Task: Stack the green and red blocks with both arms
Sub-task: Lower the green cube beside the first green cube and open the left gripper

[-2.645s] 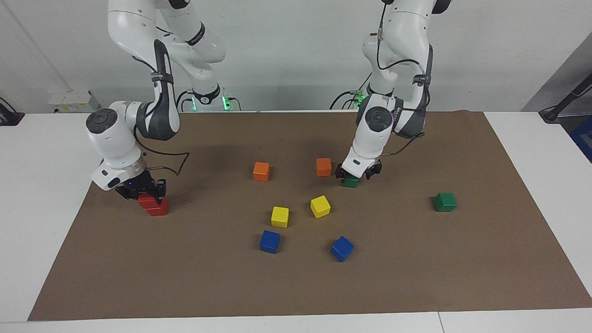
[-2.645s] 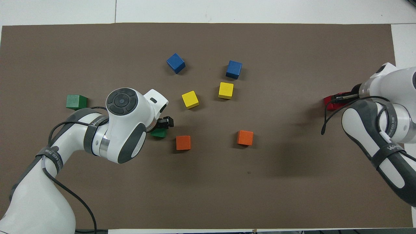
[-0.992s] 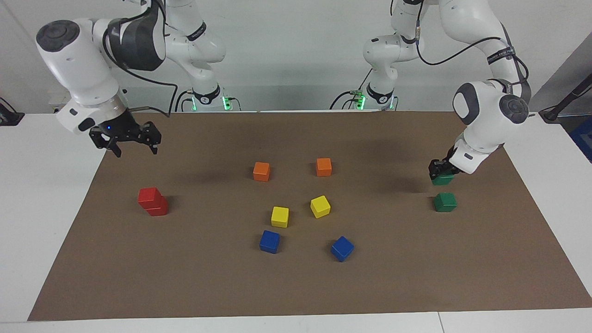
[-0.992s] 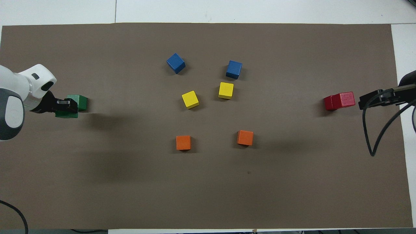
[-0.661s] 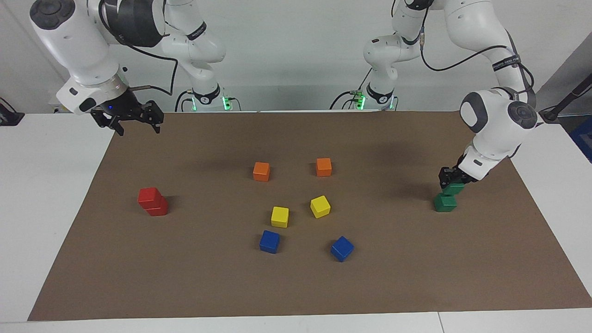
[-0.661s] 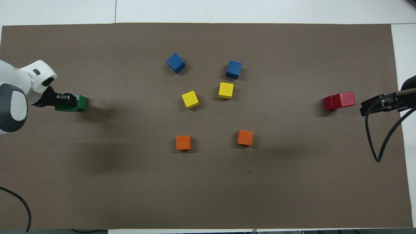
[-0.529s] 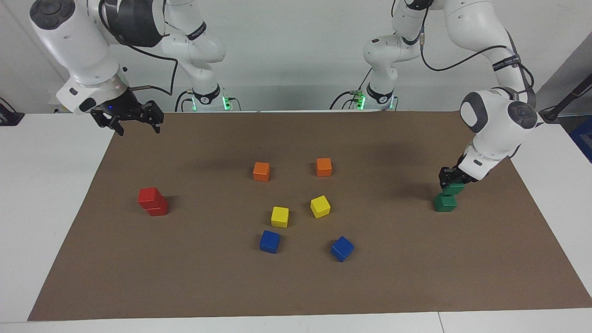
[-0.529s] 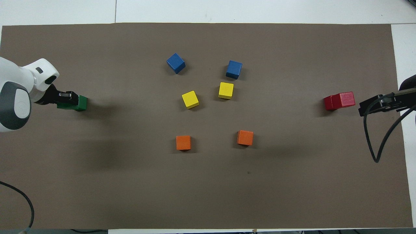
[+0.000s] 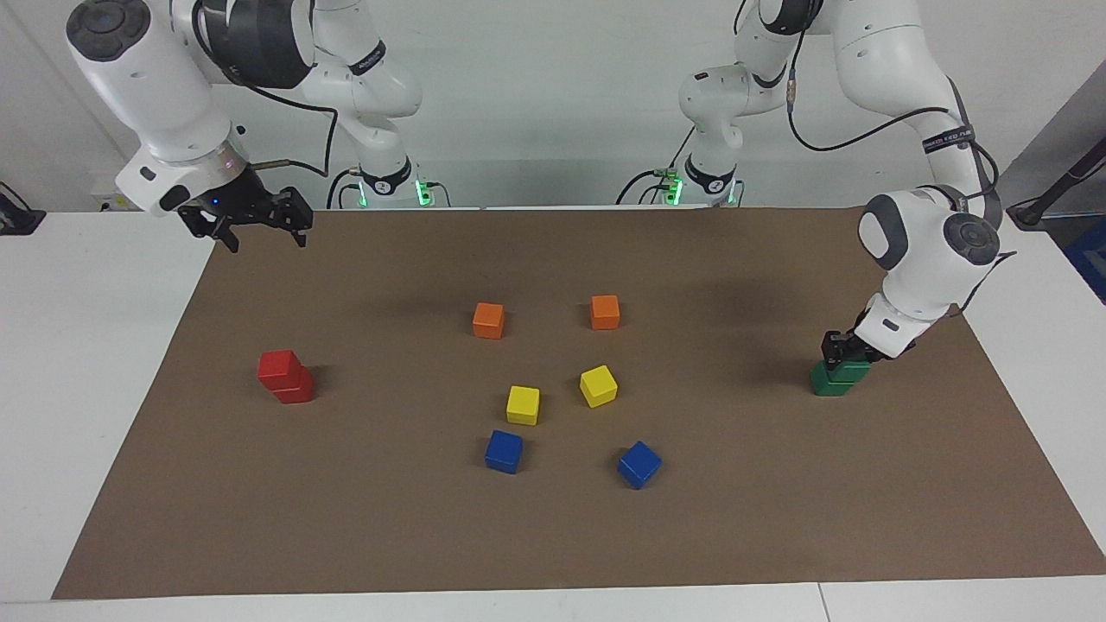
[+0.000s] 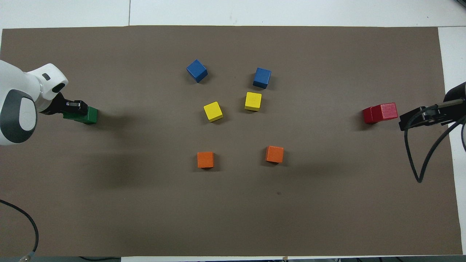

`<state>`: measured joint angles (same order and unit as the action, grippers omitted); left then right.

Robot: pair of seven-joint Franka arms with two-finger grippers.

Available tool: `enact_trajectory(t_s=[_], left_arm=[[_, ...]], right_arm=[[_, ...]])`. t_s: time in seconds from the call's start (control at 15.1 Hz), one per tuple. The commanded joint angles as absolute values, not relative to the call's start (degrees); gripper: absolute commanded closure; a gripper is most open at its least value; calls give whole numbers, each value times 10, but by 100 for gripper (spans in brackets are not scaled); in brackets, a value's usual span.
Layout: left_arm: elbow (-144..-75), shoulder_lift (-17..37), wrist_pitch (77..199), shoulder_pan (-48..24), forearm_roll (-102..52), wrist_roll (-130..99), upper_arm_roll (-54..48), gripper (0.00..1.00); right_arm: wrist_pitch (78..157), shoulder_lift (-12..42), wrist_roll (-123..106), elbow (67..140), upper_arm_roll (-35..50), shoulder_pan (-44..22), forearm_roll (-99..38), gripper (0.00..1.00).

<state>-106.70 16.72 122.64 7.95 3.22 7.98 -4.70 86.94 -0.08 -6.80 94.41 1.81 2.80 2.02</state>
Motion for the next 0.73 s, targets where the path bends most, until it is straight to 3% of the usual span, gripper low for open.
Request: enact_trajectory(t_s=[0.0,0.13,0.2,0.26,0.33,0.66], left_arm=[[-1062,181,1236,78,44,83,-47,100],[-1064,181,1238,78,44,83,-47,100],[-1068,181,1242,78,44,83,-47,93],[-1072,180,1251,78,44,83,-47,53],[-1085,178,1271,78,43,77,-47,1],[-1091,178,1284,78,43,76,-47,0]], right_arm=[[868,-3,-58,943,-46,-39,11,0],[874,-3,-59,944,-60,-51,11,0],[882,-3,-59,947,-62,-51,11,0],[885,-3,-59,948,-62,-52,11,0],[885,-2,-60,947,-67,-54,11,0],[884,-2,-60,947,-89,-71,11,0]])
